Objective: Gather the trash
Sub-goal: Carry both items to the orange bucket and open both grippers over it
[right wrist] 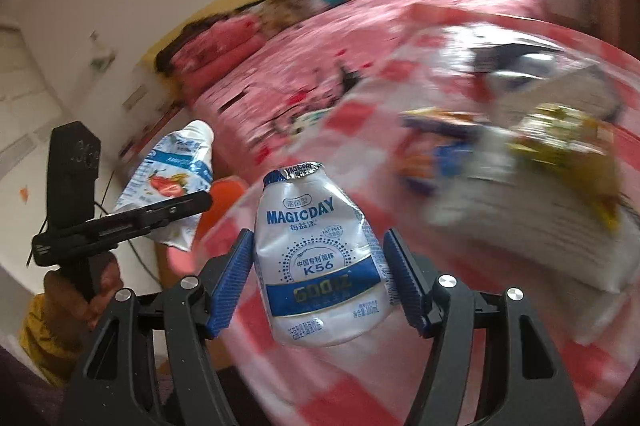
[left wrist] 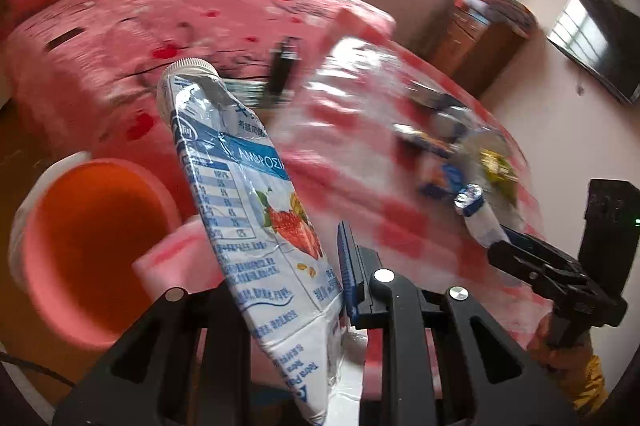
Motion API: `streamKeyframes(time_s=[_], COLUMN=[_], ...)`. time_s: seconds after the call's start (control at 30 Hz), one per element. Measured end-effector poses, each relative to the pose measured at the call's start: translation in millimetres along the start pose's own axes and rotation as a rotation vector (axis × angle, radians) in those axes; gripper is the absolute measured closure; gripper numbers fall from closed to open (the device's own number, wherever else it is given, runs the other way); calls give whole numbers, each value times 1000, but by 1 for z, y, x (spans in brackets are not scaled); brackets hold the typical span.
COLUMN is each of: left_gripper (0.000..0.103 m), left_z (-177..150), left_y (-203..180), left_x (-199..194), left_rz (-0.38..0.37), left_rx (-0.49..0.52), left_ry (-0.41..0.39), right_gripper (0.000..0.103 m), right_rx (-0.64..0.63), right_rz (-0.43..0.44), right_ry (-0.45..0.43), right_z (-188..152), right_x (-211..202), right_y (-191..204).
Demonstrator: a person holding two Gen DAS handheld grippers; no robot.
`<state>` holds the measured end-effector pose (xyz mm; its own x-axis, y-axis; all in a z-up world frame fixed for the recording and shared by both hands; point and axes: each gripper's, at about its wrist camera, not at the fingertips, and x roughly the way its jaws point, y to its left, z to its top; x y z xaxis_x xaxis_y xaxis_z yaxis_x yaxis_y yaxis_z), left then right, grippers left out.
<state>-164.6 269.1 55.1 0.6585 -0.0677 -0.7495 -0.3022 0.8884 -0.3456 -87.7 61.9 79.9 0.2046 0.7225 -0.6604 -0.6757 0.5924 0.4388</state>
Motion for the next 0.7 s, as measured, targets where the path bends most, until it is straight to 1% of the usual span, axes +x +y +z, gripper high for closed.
streamKeyframes(time_s=[0.13, 0.23, 0.3, 0.4, 0.43, 0.53, 0.63, 0.67, 0.7], left_gripper=[79, 79, 79, 79, 79, 79, 78, 75, 66], left_z=[-3, -7, -11, -16, -18, -22, -25, -27, -29], left_y=[47, 83, 106, 132, 140, 160, 177, 184, 186], left_x=[-5, -4, -1, 4, 7, 15, 23, 25, 25], left_rz=[75, 125, 143, 161, 169, 181, 198, 215, 227], left_rx=[-71, -130, -173, -209, -220, -257, -283, -291, -293], left_ry=[-10, -10, -1, 13, 16, 29, 35, 31, 29], right_gripper=[36, 36, 36, 36, 36, 36, 34, 27, 23], right_rx=[-71, -124, -147, -192, -201, -228, -253, -249, -236], right_rz=[71, 108, 130, 160, 166, 191, 198, 198, 202], right_ry=[67, 103, 125, 169, 177, 210, 229, 239, 246], right_z=[17, 27, 30, 37, 35, 39, 41, 42, 43], right_x=[40, 69, 86, 121, 127, 155, 179, 189, 198], right_y=[44, 72, 87, 114, 118, 135, 152, 155, 155])
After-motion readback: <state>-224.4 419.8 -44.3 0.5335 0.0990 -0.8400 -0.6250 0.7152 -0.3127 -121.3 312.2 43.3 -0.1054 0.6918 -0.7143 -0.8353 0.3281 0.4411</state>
